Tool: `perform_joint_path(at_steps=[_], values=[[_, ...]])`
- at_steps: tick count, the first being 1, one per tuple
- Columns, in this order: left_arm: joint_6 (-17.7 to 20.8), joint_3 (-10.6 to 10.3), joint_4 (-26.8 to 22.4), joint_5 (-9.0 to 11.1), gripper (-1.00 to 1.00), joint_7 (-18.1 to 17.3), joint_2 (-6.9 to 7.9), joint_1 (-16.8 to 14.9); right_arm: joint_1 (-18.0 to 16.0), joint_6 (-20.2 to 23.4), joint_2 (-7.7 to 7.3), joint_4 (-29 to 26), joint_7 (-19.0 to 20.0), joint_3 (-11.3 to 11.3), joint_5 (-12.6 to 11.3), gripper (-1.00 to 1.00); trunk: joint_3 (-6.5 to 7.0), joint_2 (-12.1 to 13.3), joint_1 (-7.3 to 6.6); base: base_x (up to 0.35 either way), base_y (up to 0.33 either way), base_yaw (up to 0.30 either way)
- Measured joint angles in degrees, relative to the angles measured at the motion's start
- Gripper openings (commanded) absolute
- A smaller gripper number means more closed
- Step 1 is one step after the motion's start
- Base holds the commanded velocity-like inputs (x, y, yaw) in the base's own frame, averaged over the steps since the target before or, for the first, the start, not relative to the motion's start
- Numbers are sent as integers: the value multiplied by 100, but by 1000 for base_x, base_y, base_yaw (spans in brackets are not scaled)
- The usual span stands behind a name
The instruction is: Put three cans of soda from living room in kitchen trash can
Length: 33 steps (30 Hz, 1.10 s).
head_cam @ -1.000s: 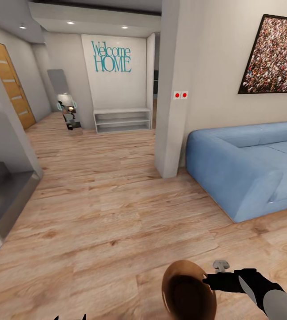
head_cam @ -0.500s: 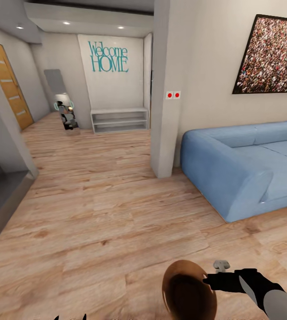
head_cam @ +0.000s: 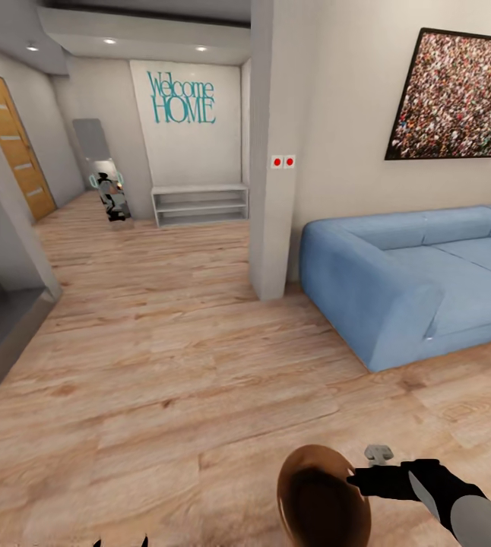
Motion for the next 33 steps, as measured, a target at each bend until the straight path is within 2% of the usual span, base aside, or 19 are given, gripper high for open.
perform_joint_path(at_steps=[12,28,33], values=[[0,-3,2,1,100,0,0,0,159,-399,29,25,-10,22,15,-100,0,0,0,-267,-173,0],[4,-3,2,1,100,0,0,0,193,-473,50,9,-10,21,-3,-100,0,0,0,-262,-162,0],[-4,-3,3,5,100,-2,0,0,195,-480,67,9,-14,39,11,-100,0,0,0,-117,-70,0]])
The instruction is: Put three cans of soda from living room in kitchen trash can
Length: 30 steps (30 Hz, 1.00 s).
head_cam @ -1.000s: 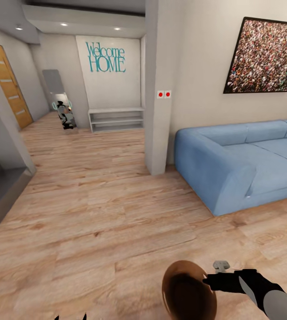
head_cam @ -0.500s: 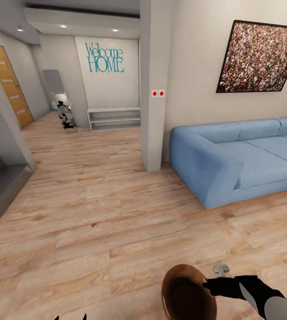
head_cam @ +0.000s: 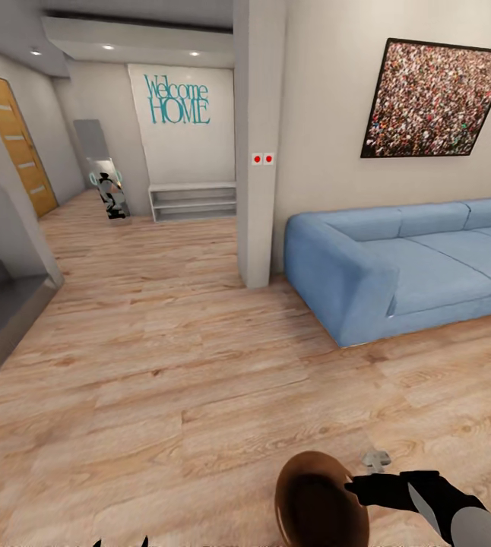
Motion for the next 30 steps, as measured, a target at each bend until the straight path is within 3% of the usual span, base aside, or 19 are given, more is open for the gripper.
perform_joint_path(at_steps=[17,23,30], values=[[-5,0,0,0,100,-28,2,0,6,-1,3,32,12,-21,-22,-100,0,0,0,-14,-7,0],[1,0,0,2,100,-23,2,0,7,13,-3,32,20,-21,-24,-100,0,0,0,-233,0,-36],[2,0,-3,5,100,-33,3,0,8,17,-8,29,38,-20,-17,-100,0,0,0,-309,0,-214]])
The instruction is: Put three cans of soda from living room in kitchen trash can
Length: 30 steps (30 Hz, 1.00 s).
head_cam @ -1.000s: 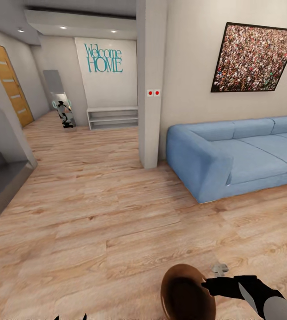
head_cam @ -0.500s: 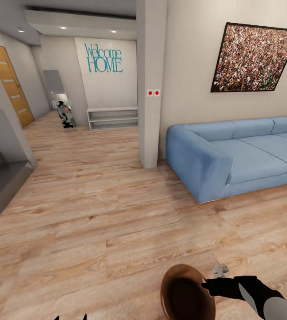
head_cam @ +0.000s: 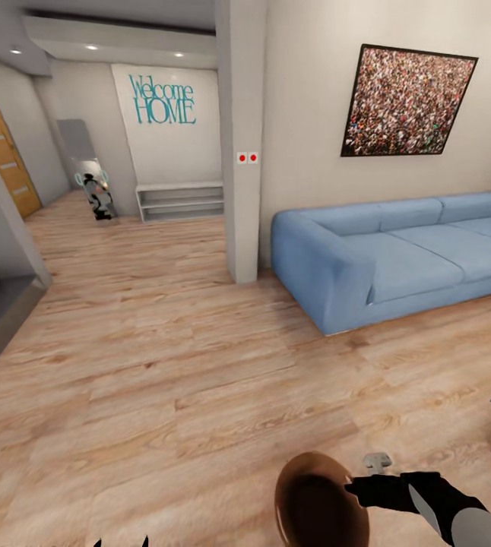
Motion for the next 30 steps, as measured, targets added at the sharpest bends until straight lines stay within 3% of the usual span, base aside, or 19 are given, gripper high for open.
perform_joint_path(at_steps=[14,30], values=[[0,0,-6,10,100,-1,5,0,0,3,6,-10,0,3,0,-100,-1,0,0,-265,0,-240],[0,0,-6,8,100,-1,6,0,0,-3,12,27,-21,18,-5,-100,-2,0,0,-218,0,-73]])
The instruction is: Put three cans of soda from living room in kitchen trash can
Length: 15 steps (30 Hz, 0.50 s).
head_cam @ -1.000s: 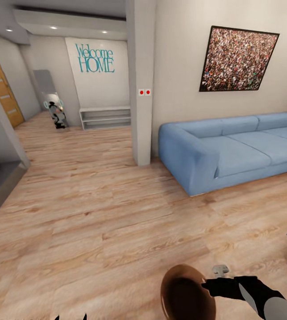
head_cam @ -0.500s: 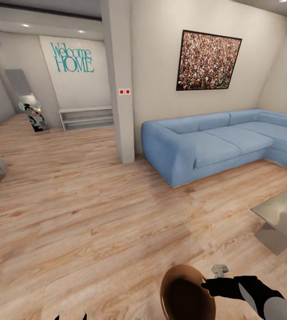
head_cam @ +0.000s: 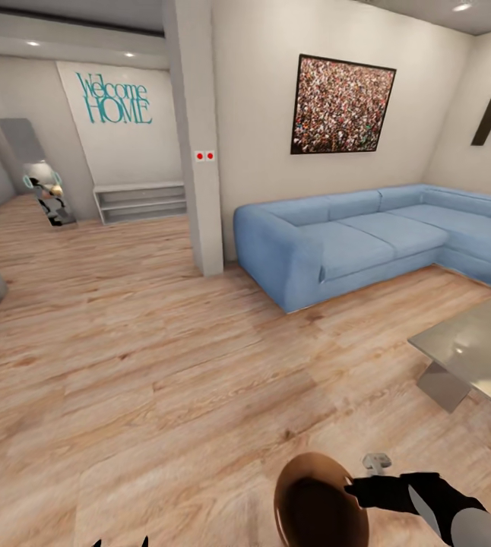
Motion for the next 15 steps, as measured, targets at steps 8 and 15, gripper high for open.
perform_joint_path(at_steps=[8,15], values=[[-8,-5,0,-10,100,3,-2,0,0,-8,0,4,0,4,-1,-100,0,0,0,34,22,-241],[-9,-8,0,-8,100,0,0,0,0,-14,6,6,0,-18,-17,-100,0,0,0,246,81,-250]])
